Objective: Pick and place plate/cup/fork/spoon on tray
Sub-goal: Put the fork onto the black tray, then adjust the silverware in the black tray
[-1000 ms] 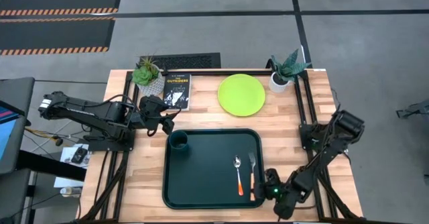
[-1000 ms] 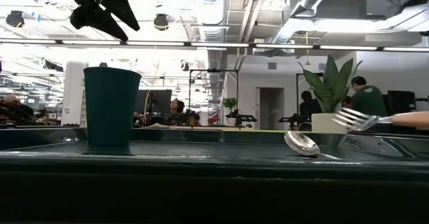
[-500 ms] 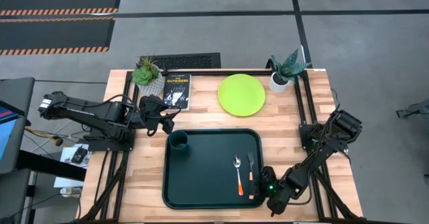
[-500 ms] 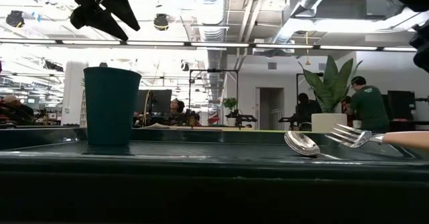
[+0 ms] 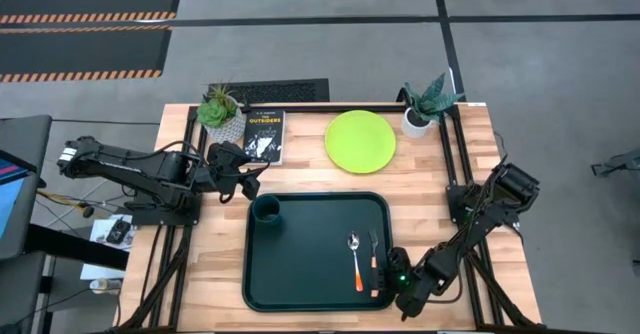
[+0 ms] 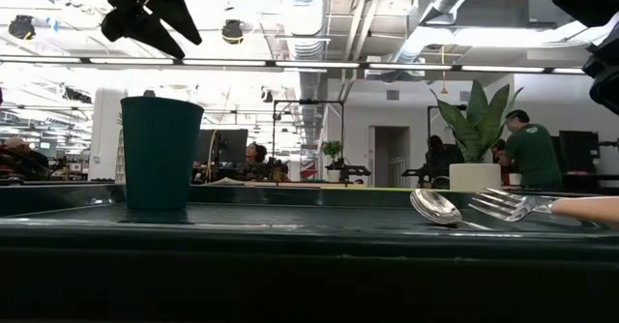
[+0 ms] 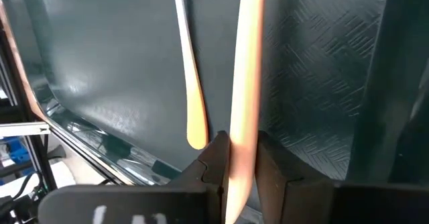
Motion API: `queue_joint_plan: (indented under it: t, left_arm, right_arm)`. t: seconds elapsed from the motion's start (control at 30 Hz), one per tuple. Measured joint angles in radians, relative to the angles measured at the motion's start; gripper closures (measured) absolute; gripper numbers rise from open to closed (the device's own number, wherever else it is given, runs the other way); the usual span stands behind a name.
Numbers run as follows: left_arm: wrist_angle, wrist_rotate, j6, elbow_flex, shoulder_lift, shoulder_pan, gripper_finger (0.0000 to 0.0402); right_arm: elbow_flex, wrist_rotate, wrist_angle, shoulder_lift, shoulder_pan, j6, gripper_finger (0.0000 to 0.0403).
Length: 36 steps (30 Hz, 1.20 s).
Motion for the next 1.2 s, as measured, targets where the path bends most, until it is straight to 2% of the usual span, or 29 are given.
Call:
queue_joint_plan:
  t: [0.4, 0.7, 0.87, 1.0, 1.07, 1.2]
  left_arm:
    - [0.000, -0.001, 0.000, 0.000, 0.000, 0.000, 0.0173]
    - [0.000, -0.002, 0.000, 0.000, 0.000, 0.000, 0.0173]
    - [0.000, -0.001, 0.000, 0.000, 0.000, 0.000, 0.0173]
    - [-0.001, -0.001, 0.000, 0.000, 0.000, 0.000, 0.0173]
    - [-0.001, -0.002, 0.000, 0.000, 0.000, 0.000, 0.0173]
    - [0.000, -0.003, 0.000, 0.000, 0.000, 0.000, 0.0173]
  right_arm:
    - [0.000, 0.001, 0.008, -0.009, -0.002, -0.013, 0.0329]
    - [0.000, 0.001, 0.006, -0.009, -0.013, -0.008, 0.0247]
    - [0.008, -0.009, -0.007, -0.009, -0.006, -0.007, 0.0229]
    - [0.044, -0.067, -0.129, -0.063, 0.004, -0.007, 0.0229]
    - [0.076, -0.076, -0.254, -0.099, 0.004, -0.024, 0.0232]
    - [0.177, -0.078, -0.518, -0.179, -0.033, -0.164, 0.0245]
